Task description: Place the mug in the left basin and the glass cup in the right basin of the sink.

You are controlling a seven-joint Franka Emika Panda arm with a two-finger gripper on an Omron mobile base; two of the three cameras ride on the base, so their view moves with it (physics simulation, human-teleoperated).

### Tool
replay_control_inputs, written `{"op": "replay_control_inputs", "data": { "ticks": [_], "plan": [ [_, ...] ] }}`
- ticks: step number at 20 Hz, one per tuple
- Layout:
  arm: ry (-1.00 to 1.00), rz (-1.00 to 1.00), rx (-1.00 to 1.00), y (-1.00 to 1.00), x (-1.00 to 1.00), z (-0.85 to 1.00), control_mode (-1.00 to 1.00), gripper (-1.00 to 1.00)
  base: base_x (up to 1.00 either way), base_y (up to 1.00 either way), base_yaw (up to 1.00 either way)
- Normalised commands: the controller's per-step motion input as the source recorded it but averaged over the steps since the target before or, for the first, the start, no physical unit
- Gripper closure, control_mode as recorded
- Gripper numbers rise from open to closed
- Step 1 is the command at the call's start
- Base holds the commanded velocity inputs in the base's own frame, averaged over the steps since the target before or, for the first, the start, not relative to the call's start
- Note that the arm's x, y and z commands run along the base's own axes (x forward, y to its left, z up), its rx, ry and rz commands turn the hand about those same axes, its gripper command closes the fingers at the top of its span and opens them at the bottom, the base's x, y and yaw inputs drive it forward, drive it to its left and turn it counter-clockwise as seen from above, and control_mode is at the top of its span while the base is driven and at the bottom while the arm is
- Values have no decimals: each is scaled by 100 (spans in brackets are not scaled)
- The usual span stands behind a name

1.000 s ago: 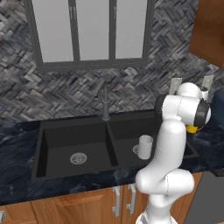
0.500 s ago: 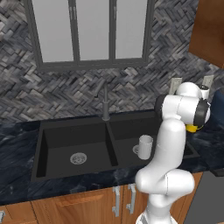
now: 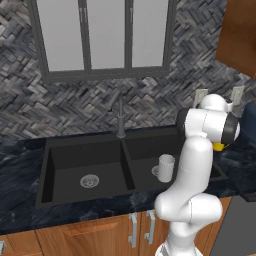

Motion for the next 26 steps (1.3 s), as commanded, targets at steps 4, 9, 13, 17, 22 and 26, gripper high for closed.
{"op": "replay_control_inputs", "data": {
  "ticks": [4,9,13,17,22,26],
  "plan": [
    [0,-2,0,22,0,-18,-100,100,0,0,0],
    [0,-1,0,29,0,0,-100,100,0,0,0],
    [-3,0,0,31,0,12,-100,100,0,0,0],
    [-4,0,0,29,0,32,-100,100,0,0,0],
    [-3,0,0,25,-2,53,-100,100,0,0,0],
    [0,0,0,36,-18,29,-100,100,0,0,0]
  ]
}}
